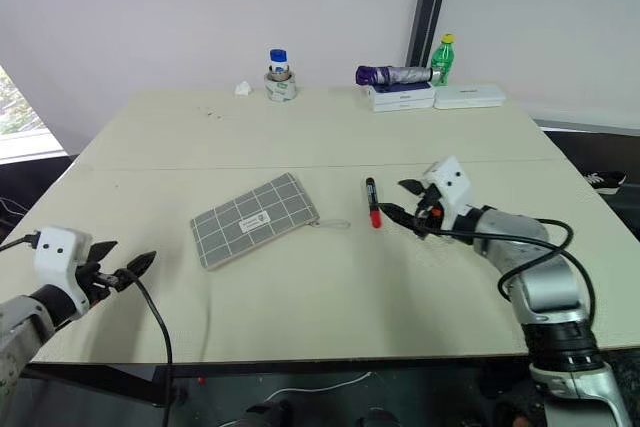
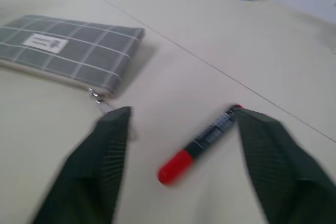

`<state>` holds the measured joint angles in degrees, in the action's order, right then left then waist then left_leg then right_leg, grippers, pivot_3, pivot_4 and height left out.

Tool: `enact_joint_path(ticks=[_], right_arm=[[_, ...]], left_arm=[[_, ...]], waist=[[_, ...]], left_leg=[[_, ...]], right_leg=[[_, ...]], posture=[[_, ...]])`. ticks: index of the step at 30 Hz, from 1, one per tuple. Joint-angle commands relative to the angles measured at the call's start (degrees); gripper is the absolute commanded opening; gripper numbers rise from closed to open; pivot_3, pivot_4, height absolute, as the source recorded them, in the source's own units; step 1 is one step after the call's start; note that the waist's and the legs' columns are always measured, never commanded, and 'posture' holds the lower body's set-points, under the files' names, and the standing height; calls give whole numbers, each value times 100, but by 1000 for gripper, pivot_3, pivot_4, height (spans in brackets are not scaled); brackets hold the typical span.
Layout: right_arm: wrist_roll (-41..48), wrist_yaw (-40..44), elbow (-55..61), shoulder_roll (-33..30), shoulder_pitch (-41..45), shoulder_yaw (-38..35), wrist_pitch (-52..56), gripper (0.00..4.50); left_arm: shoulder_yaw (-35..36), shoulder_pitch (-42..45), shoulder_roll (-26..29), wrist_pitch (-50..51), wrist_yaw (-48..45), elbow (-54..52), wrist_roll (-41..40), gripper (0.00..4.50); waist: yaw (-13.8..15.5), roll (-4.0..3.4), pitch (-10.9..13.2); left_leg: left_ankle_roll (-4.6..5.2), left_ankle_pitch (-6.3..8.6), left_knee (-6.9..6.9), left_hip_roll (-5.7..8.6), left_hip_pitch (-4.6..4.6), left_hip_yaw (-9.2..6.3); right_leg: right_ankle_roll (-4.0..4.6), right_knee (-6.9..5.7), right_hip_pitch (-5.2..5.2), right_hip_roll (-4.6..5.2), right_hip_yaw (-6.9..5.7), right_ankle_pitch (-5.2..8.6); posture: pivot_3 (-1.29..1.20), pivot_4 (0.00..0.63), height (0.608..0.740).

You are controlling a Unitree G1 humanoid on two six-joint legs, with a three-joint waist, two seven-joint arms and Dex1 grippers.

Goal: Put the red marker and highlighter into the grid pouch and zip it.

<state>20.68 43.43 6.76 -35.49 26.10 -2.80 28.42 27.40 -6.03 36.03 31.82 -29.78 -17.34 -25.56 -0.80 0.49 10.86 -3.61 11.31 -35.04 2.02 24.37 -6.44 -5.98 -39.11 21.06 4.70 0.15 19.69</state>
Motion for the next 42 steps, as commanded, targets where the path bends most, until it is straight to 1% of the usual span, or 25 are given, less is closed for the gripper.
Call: enact_joint_path(ticks=[1,3,4,5,7,10,12,14,16,20,23,27,32,38,42], right_arm=[[-180,-197,76,193,284,230,20,1106],[-276,-254,-19,313,417,390,27,51],[-358,-326,-106,405,514,479,32,14],[-420,-395,-182,488,601,550,58,14],[-714,-688,-490,863,916,886,109,14],[-1097,-972,-894,1275,1230,1259,107,14],[-1359,-1199,-1400,1585,1519,1437,61,14],[-1542,-1410,-1928,1856,1785,1505,-38,14],[-1699,-1589,-2456,2069,2007,1539,-196,14],[-1831,-1973,-3479,2436,2396,1376,-377,14],[-1923,-2008,-3906,2537,2548,1404,-524,14],[-1901,-1927,-4150,2651,2624,1362,-527,14],[-1780,-1817,-4270,2807,2659,1207,-407,14],[-1817,-1749,-4256,2899,2659,1126,-314,14],[-1855,-1735,-4271,2926,2652,1135,-329,14]], left_arm=[[24,-16,15,-52,9,-233,-20,4138],[10,-35,4,-50,1,-237,-21,4138],[-14,-53,12,-71,-11,-239,8,4138],[-47,-70,33,-124,-31,-234,64,4138],[-332,-173,260,-564,-181,-143,530,4138],[-539,-94,435,-1063,-257,73,918,4138],[-826,-12,708,-1568,-347,343,1413,4138],[-1055,49,906,-2012,-437,581,1776,4138],[-1198,150,1009,-2338,-496,794,1955,4138],[-1531,337,1224,-3052,-678,1231,2386,4138],[-1711,454,1318,-3578,-743,1534,2633,4138],[-1993,678,1441,-4446,-679,1918,3105,4138],[-2259,1016,1548,-5749,-293,2648,3762,4138],[-2546,1308,1550,-6555,-198,3225,3999,4138],[-2805,1547,1446,-6930,-62,3463,4272,4138]], waist=[[7,0,0],[1,0,0],[0,0,0],[-2,0,0],[-30,0,0],[-35,0,0],[-32,0,0],[-34,0,0],[-23,-1,0],[-31,-1,0],[-40,-1,0],[-49,-2,1],[-80,-2,1],[-154,-3,0],[-161,-3,0]], left_leg=[[0,0,0,0,0,-2],[0,0,0,1,0,-1],[0,0,0,1,0,-1],[0,0,0,0,0,-2],[-1,0,1,0,-1,-1],[-5,-3,10,-2,-1,1],[-10,-6,17,-1,-1,1],[-12,-7,19,2,0,2],[-12,-8,23,3,0,4],[-12,-8,27,6,1,6],[-14,-9,32,8,0,8],[-15,-9,35,6,0,9],[-15,-10,34,6,-1,10],[-15,-10,32,8,-1,10],[-15,-10,29,9,-3,10]], right_leg=[[0,0,0,0,0,0],[0,0,1,0,0,0],[0,0,1,0,0,0],[0,0,1,0,0,0],[1,-1,2,-1,0,0],[9,-2,13,-7,4,-5],[10,-4,19,-9,4,-6],[11,-5,22,-11,4,-7],[11,-5,25,-9,7,-8],[10,-5,29,-9,7,-8],[10,-9,34,-12,7,-8],[10,-13,37,-18,8,-8],[9,-19,39,-20,10,-8],[9,-26,39,-20,10,-9],[8,-34,38,-20,10,-9]], posture=[[0,150,737],[0,150,737],[0,150,737],[0,150,737],[0,150,737],[0,150,737],[0,150,737],[0,150,737],[0,150,737],[0,150,737],[0,150,737],[0,150,737],[0,150,737],[0,150,737],[0,150,737]])
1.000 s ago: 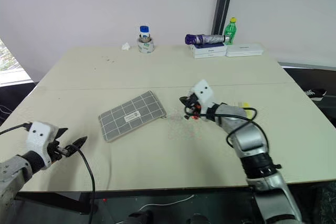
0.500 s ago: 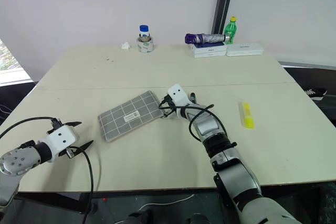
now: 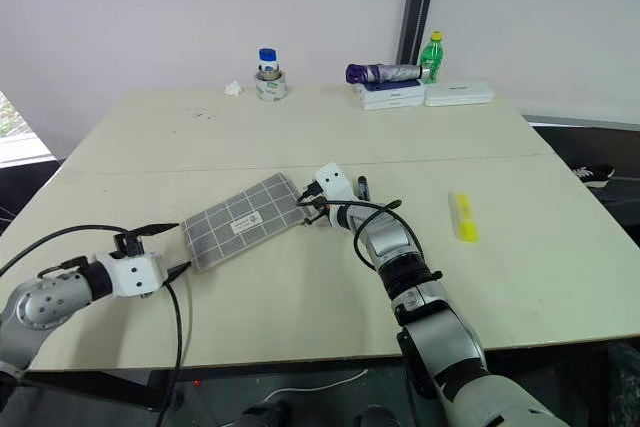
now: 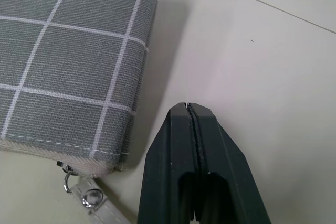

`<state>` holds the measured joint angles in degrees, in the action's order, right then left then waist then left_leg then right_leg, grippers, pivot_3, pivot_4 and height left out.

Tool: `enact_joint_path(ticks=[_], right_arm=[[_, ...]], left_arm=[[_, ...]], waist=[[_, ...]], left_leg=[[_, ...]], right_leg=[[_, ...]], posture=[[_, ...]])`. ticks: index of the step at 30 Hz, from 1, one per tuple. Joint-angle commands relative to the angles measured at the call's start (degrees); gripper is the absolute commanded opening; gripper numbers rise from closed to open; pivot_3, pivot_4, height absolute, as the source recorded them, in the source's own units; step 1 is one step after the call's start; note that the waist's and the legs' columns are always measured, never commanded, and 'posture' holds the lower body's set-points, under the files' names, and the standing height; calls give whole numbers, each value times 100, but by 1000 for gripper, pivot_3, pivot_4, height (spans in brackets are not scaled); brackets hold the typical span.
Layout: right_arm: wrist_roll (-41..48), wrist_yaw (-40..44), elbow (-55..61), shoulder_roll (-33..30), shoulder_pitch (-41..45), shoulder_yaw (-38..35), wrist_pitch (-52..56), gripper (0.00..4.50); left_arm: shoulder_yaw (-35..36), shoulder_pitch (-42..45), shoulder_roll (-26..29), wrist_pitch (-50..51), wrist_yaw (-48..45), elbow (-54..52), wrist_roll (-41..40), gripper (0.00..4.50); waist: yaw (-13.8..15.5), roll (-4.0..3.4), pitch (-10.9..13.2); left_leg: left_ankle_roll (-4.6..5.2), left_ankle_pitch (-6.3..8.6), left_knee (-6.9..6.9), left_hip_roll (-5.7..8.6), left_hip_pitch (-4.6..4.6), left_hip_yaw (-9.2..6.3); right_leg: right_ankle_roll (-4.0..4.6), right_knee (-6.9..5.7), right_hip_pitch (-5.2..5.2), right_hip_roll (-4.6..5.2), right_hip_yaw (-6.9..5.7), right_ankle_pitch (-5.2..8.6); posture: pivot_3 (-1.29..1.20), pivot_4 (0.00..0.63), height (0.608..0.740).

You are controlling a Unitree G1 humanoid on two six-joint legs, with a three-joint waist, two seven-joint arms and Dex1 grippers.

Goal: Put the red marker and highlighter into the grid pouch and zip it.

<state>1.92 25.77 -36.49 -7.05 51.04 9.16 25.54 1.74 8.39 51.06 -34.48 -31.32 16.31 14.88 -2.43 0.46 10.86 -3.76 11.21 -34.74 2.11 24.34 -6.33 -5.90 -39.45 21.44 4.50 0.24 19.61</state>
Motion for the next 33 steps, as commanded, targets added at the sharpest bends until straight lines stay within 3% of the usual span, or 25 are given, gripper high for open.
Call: enact_joint_path(ticks=[1,30,33], right_arm=[[14,39,64,88,149,-57,-36,14],[-78,246,288,118,0,11,93,14],[-82,240,319,114,-15,5,109,0]], left_arm=[[-306,150,-91,-386,118,120,267,4138],[-696,573,-352,-644,129,215,293,4138],[-707,576,-360,-781,94,215,192,3274]], waist=[[0,0,0],[-10,-2,-2],[-12,-2,-2]], left_leg=[[0,0,-1,0,0,0],[1,-1,-8,3,-3,0],[1,-1,-9,3,-3,1]], right_leg=[[0,-2,0,0,0,0],[-1,-14,0,-1,2,0],[-1,-14,0,-1,2,0]], posture=[[0,150,737],[0,150,737],[0,150,737]])
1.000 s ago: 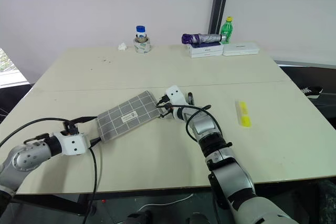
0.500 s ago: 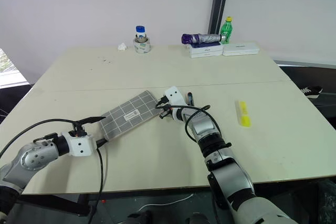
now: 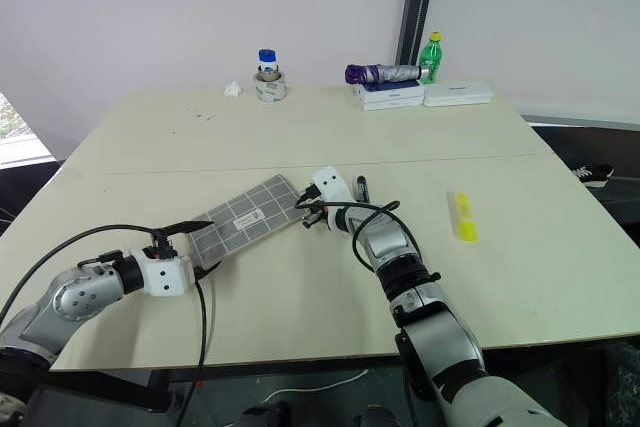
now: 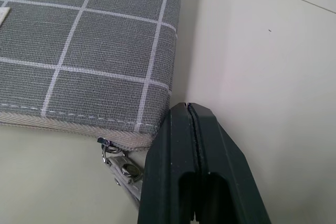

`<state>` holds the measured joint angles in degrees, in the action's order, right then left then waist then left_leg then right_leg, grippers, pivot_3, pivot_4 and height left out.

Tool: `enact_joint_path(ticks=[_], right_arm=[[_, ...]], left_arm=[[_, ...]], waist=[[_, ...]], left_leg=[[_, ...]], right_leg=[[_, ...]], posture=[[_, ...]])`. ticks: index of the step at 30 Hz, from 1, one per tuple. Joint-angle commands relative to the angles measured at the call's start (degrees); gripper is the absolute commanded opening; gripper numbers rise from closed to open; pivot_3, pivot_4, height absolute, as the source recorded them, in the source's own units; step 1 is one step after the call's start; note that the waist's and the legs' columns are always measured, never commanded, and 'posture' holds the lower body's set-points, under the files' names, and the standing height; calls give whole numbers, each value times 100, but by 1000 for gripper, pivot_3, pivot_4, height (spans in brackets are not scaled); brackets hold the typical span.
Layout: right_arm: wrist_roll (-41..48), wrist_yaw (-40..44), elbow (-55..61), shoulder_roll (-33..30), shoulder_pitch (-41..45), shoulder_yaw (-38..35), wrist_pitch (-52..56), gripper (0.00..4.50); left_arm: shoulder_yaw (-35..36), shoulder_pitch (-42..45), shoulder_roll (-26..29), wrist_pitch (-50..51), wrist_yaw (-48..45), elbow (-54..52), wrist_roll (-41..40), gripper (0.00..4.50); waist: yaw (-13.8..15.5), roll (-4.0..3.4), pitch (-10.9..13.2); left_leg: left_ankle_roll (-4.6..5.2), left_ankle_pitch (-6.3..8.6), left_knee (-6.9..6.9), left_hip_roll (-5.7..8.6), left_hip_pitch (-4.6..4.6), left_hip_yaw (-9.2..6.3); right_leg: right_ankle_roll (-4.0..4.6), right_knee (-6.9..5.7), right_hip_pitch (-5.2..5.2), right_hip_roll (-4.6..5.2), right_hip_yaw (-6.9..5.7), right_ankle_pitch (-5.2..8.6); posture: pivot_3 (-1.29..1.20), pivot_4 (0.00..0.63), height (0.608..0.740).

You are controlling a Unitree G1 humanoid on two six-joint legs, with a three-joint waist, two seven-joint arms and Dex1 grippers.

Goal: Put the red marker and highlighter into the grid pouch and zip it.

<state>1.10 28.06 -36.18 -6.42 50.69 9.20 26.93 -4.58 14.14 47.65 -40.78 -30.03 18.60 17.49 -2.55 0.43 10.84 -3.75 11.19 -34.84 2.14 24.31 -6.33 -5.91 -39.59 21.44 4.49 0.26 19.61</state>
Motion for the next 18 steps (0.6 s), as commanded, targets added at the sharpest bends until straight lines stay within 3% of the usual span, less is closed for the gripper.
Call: enact_joint_path(ticks=[1,6,7,12,18], right_arm=[[-2,9,300,49,15,0,-23,0],[-3,9,343,42,13,-17,-22,0],[-4,2,365,40,13,-23,-41,0],[-53,-112,867,-139,9,-118,-415,0],[102,323,2384,-961,-314,-270,-112,0]], left_arm=[[-72,-11,-8,-169,-39,-29,-100,2741],[-21,-71,50,-245,-34,-29,-198,300],[1,-91,51,-225,-21,-40,-217,59],[204,-294,-18,190,-38,-377,-580,59],[574,-704,-522,2462,-333,-2255,-2116,59]], waist=[[-1,0,0],[-3,0,0],[-3,0,0],[-9,0,0],[21,0,0]], left_leg=[[0,0,0,0,0,0],[0,0,0,-1,0,-1],[0,0,0,-1,0,-1],[0,0,1,-2,1,0],[0,0,-13,-11,9,-6]], right_leg=[[0,0,0,0,0,0],[0,-2,2,-2,0,0],[0,-2,1,-3,0,0],[0,-4,6,-3,4,0],[-2,-5,3,2,7,1]], posture=[[0,150,737],[0,150,737],[0,150,737],[0,150,737],[0,150,737]])
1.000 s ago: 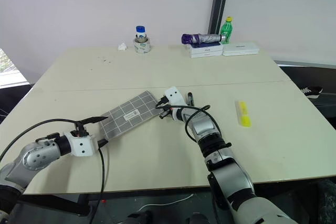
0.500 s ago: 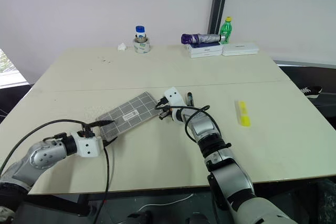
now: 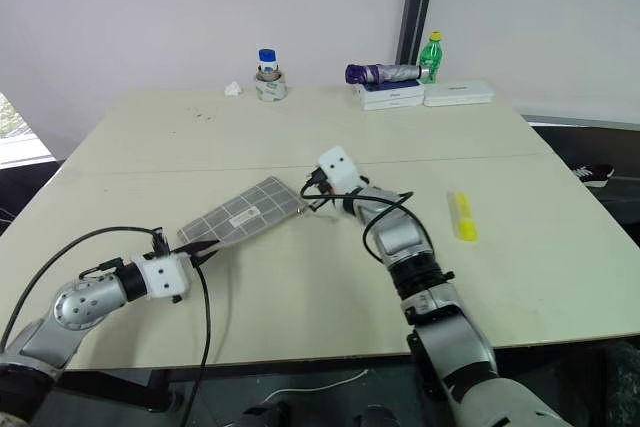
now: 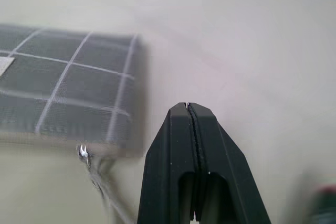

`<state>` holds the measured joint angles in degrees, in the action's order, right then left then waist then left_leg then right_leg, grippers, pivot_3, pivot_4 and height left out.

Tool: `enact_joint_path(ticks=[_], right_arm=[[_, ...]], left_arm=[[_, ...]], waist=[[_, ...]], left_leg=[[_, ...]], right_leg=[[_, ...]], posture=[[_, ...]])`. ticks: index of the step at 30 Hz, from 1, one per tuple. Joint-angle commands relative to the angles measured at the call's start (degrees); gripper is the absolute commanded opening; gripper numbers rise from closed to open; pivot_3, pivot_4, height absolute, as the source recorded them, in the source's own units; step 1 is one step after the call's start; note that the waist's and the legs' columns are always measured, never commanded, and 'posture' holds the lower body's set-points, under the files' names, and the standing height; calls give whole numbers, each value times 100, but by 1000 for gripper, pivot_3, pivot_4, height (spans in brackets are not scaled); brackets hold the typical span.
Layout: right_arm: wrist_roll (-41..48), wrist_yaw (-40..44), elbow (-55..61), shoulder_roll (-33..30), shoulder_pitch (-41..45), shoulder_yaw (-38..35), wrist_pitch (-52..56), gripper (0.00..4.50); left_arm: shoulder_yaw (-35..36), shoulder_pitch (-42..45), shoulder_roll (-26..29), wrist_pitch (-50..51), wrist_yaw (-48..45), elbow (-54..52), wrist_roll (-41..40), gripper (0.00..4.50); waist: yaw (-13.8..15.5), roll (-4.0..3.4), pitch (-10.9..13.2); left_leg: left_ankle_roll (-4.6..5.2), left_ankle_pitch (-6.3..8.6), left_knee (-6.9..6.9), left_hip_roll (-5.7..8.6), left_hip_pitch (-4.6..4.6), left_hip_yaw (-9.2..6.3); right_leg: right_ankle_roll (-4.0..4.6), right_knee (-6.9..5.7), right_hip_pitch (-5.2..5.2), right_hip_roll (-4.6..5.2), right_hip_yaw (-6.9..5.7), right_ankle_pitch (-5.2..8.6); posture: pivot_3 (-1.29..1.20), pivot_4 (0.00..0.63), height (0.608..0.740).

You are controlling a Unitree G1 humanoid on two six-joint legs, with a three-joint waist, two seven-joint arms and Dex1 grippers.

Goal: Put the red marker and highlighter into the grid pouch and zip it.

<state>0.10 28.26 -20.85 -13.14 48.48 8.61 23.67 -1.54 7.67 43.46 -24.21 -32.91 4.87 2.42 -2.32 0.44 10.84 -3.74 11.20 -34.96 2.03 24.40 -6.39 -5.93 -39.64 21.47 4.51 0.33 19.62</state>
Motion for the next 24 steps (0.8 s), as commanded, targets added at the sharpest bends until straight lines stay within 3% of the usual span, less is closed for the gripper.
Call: enact_joint_path(ticks=[1,3,7,13,24], right_arm=[[338,453,1099,-425,-176,-287,395,255],[458,692,1510,-686,-355,-316,612,877],[736,1074,2226,-1020,-629,-309,1058,2853],[893,1027,2355,-1001,-780,-258,1743,2853],[1026,577,1740,-451,-640,-358,1637,2853]], left_arm=[[309,-93,-186,1052,-4,-1116,-682,9],[347,-123,-330,1435,78,-1461,-749,0],[324,-110,-561,1876,154,-1875,-697,0],[240,-22,-871,2112,263,-2076,-531,0],[182,-115,-1205,2397,261,-2389,-490,0]], waist=[[-6,0,0],[-12,1,0],[-38,0,0],[-14,1,-1],[-8,1,0]], left_leg=[[0,0,-2,1,0,1],[1,0,-4,4,-2,1],[1,0,-3,5,-6,4],[0,0,-5,2,-7,5],[0,0,-7,5,-7,5]], right_leg=[[0,0,-2,0,0,0],[0,0,-6,-1,0,0],[1,0,-6,-9,1,-1],[2,-1,-8,-12,3,-1],[1,-1,-10,-9,2,-1]], posture=[[0,150,737],[0,150,737],[0,150,737],[0,150,737],[0,150,737]])
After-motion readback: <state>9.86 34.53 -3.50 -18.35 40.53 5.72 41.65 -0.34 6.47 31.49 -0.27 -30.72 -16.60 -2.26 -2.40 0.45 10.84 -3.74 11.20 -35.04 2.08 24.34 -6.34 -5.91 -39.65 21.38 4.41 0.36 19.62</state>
